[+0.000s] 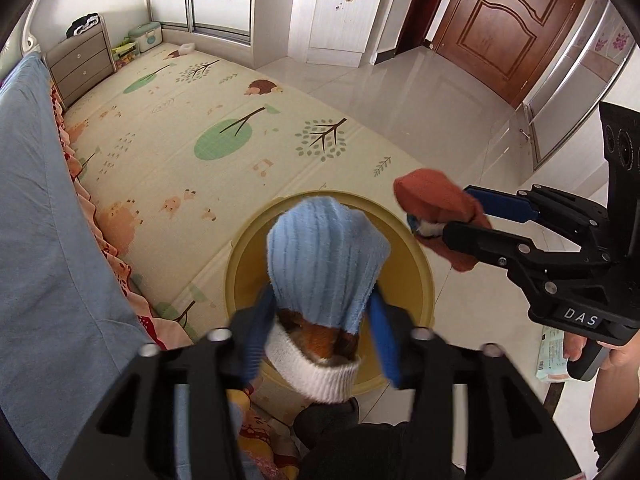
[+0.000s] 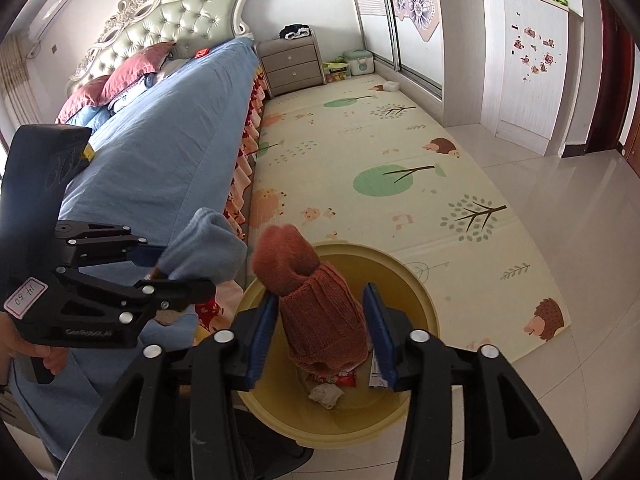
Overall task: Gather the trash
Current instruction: 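Carry both socks to the yellow bin and open both tools over it, then move both tools back over the sponge and red cloth on the bed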
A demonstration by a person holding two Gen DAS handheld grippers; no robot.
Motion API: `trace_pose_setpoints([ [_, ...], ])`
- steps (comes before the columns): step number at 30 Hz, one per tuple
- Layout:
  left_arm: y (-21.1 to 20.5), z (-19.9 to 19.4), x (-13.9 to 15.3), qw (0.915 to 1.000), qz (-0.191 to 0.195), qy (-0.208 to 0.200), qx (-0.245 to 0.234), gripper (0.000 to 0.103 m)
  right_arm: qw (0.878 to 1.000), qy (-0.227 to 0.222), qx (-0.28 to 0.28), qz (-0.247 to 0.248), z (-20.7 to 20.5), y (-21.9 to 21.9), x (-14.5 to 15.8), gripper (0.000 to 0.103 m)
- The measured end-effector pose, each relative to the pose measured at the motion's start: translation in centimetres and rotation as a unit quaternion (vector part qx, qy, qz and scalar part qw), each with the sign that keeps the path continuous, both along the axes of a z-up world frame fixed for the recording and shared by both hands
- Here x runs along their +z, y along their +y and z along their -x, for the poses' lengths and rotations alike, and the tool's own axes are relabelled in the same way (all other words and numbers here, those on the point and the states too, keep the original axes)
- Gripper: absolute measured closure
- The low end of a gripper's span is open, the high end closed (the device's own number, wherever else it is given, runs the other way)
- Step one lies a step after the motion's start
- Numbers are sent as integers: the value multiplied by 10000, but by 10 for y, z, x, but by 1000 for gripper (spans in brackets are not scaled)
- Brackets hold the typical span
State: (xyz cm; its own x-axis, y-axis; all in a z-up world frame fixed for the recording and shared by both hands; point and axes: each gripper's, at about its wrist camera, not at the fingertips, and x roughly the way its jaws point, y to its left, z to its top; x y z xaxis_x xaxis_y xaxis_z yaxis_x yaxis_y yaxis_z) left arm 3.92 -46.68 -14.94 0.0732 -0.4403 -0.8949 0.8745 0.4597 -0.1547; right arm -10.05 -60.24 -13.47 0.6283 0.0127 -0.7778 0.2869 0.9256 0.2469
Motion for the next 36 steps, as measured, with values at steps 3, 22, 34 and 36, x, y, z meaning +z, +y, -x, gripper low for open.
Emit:
trace_pose_setpoints([
  [3,2,-5,-3,9997,-173,-78,170,28,9999,8,-105,-87,2,-6,-4,50],
  [22,27,2,37,9975,423,-372,435,27,9999,-90,-85,-51,10,7,21,50],
  [34,150,8,112,9745,1208,-1444,1220,14,9942,-801,723,5,-24,81,79,45],
  [36,180,2,119,9688,1195,-1568,1505,12,9921,-907,867,-8,-34,99,87,37],
])
